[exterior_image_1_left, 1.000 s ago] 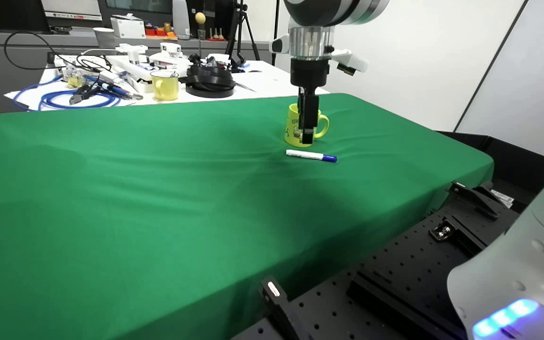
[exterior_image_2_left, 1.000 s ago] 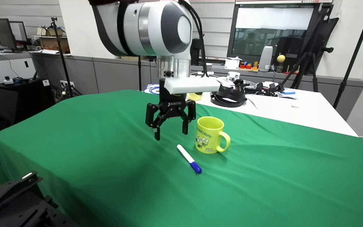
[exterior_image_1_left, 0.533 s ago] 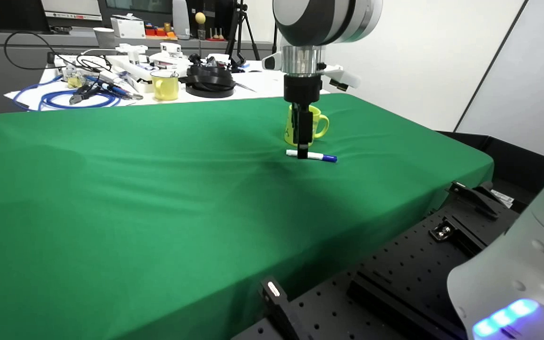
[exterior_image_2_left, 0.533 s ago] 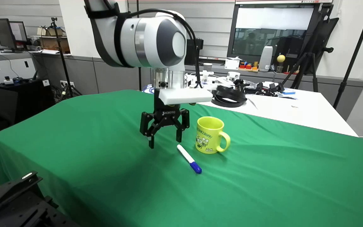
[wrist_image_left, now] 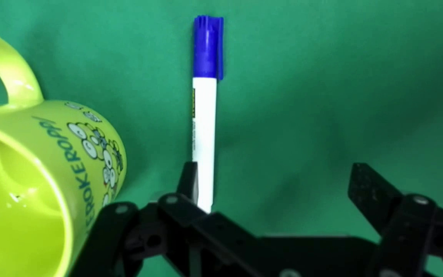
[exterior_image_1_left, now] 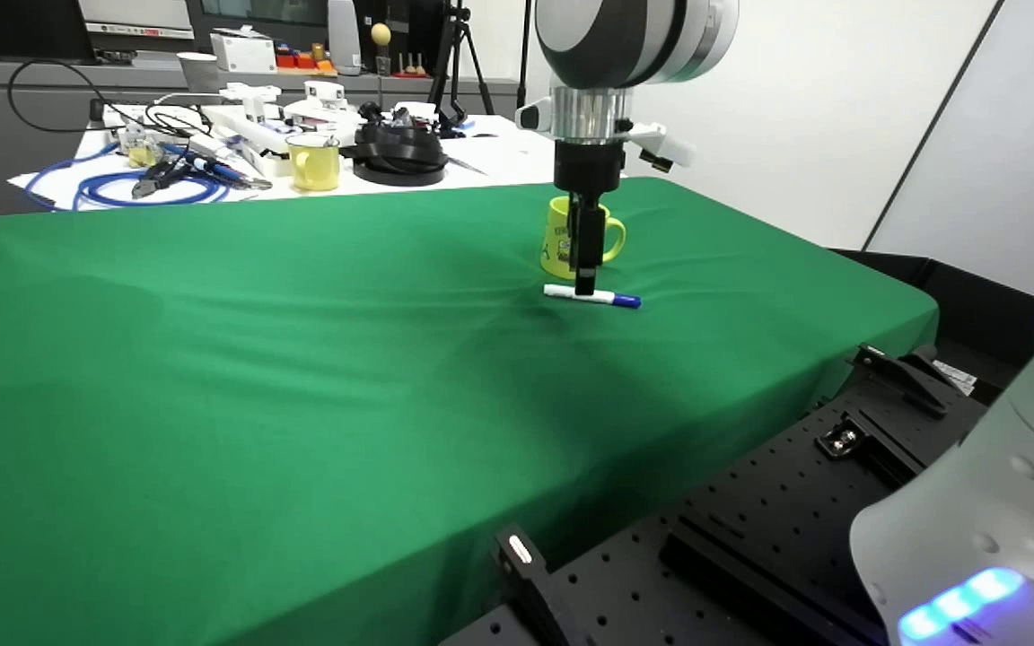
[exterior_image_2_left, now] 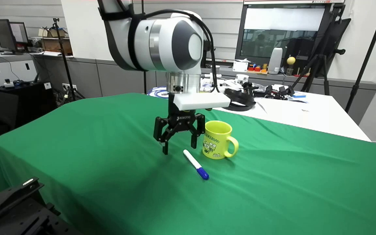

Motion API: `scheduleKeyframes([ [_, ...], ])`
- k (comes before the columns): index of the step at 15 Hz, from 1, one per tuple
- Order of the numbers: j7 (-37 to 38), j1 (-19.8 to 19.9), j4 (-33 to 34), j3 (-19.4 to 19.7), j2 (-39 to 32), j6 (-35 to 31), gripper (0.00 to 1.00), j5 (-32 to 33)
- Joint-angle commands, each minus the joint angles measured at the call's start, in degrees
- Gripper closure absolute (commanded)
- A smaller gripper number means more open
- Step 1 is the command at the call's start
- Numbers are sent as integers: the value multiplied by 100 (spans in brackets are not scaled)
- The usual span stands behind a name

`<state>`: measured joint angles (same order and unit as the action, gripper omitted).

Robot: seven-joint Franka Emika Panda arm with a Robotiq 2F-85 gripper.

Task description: Put the blue marker inside the yellow mug

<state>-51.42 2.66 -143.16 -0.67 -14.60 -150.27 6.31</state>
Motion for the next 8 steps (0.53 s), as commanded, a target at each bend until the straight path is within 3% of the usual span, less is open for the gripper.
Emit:
scheduleKeyframes([
  [1,156,103,106,18,-147,-88,0,161],
  [8,175,128,87,36,-275,-189,0,220],
])
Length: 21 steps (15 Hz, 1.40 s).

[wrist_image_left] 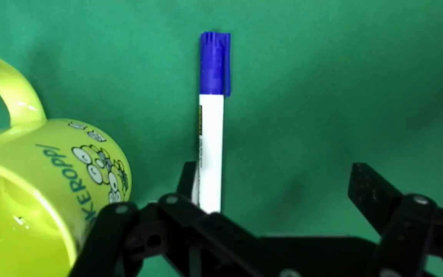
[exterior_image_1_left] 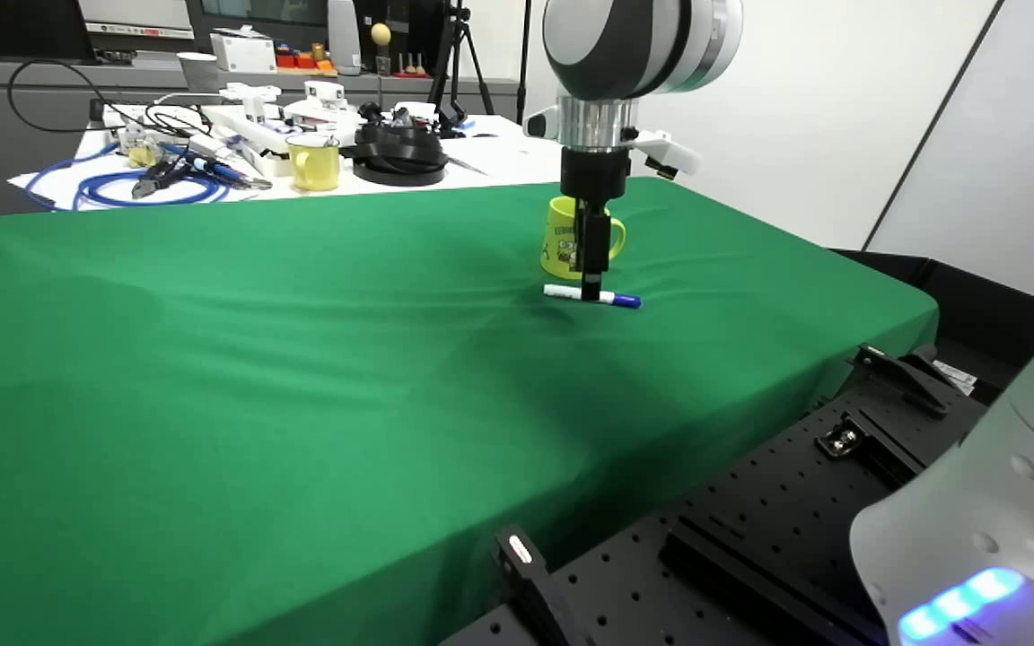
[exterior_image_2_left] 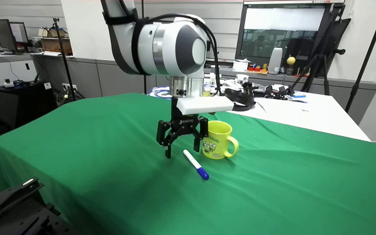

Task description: Put the blue marker inside the yellow mug

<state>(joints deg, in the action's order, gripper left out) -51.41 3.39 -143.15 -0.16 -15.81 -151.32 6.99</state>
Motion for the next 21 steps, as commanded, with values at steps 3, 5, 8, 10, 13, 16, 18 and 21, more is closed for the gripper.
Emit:
scheduleKeyframes([
  [3,141,77,93,-23,-246,-139,0,152],
  [5,155,77,100,-11,-291,-201,0,189],
  [8,136,97,113,-12,-335,-261,0,253],
  [10,139,106,111,-11,-353,-302,25,258],
  [13,155,97,94,-2,-337,-333,47,290],
  [16,95,107,60,-24,-277,-339,16,346],
  [18,114,100,73,-7,-268,-332,10,399],
  [21,163,57,58,56,-266,-444,0,606],
])
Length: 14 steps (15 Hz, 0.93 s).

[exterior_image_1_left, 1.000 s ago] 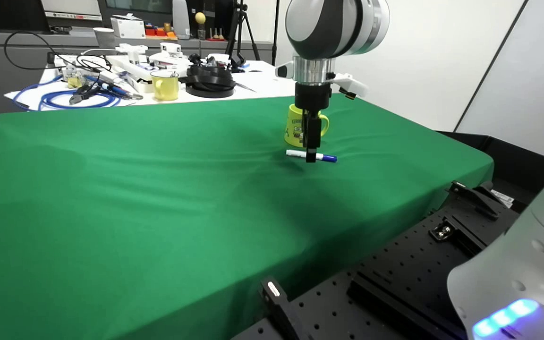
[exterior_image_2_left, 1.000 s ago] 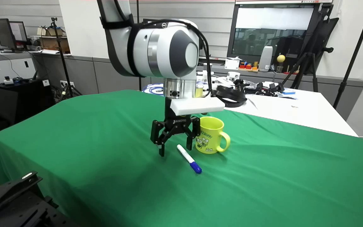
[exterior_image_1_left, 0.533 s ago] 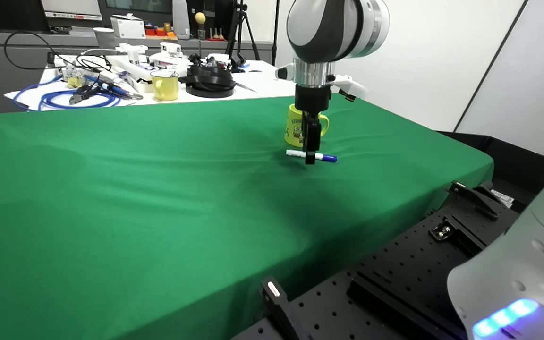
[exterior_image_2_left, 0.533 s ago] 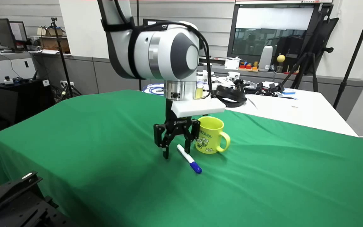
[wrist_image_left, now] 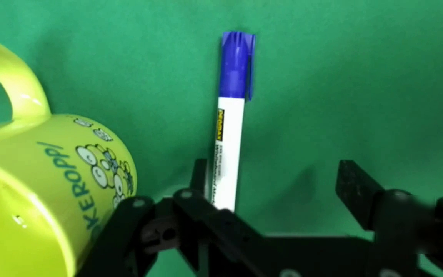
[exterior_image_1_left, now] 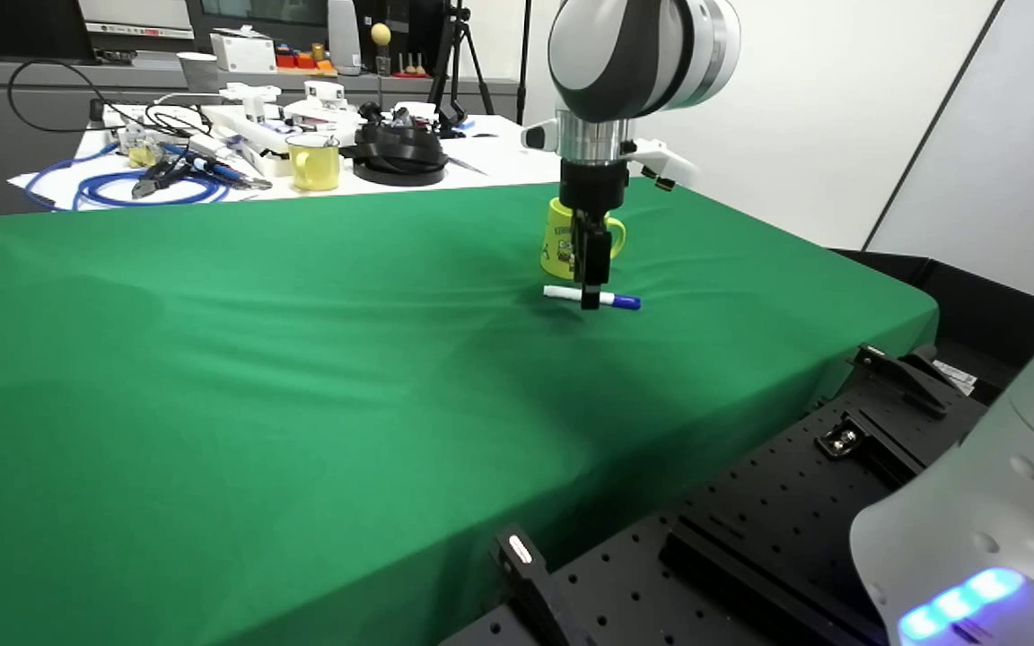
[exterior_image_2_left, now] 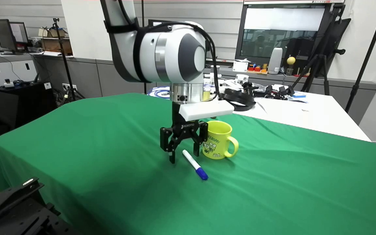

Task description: Put the blue marker inside the yellow mug

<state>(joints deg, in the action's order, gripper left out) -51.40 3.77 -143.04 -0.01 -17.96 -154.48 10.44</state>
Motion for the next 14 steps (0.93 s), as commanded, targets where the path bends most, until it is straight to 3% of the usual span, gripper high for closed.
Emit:
scheduleKeyframes([
  [1,158,15,42,52,-55,-174,0,330],
  [13,68,116,11,-86,-267,-605,0,307],
  [14,82,109,26,-91,-293,-583,25,306],
])
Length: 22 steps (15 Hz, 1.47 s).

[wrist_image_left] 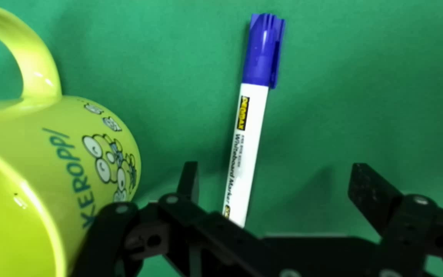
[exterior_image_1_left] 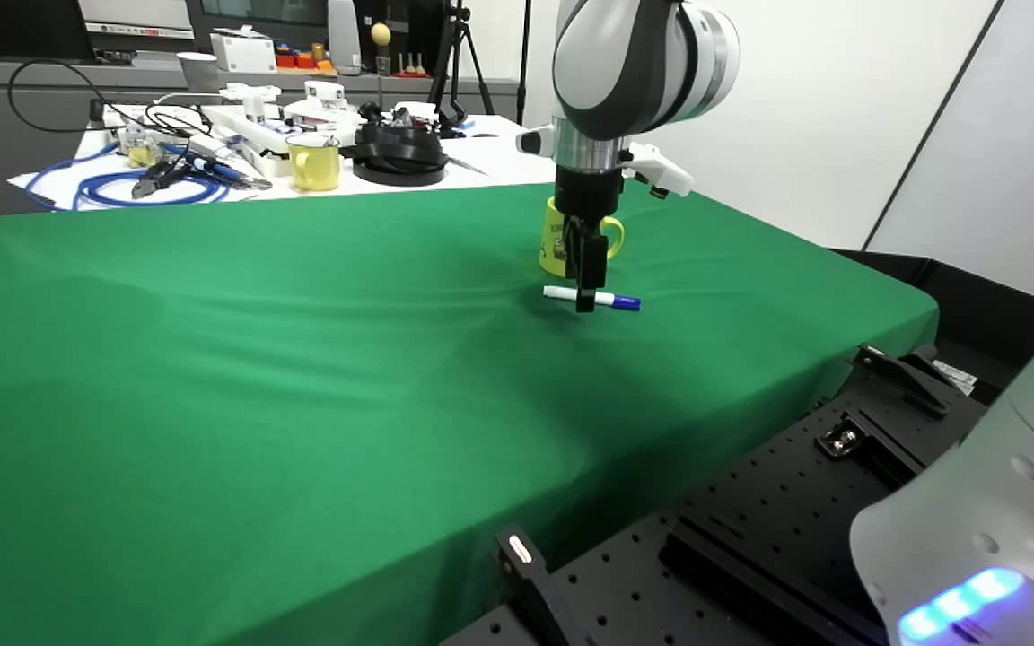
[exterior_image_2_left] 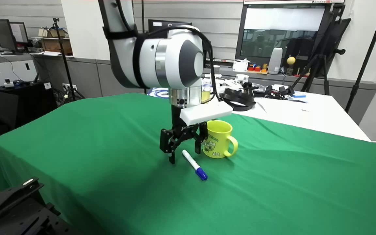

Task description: Put the blue marker inside the yellow mug

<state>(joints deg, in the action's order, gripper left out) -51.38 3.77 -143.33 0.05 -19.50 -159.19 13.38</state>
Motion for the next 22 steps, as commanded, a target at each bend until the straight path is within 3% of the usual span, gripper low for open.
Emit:
scheduleKeyframes([
  [1,113,90,64,-86,-150,-97,26,28],
  [11,143,73,33,-95,-96,-63,95,41],
  [13,163,60,42,-85,-100,-44,100,52],
  [14,178,51,43,-80,-85,-20,96,55],
  [22,347,-38,-54,-213,733,663,96,-194],
])
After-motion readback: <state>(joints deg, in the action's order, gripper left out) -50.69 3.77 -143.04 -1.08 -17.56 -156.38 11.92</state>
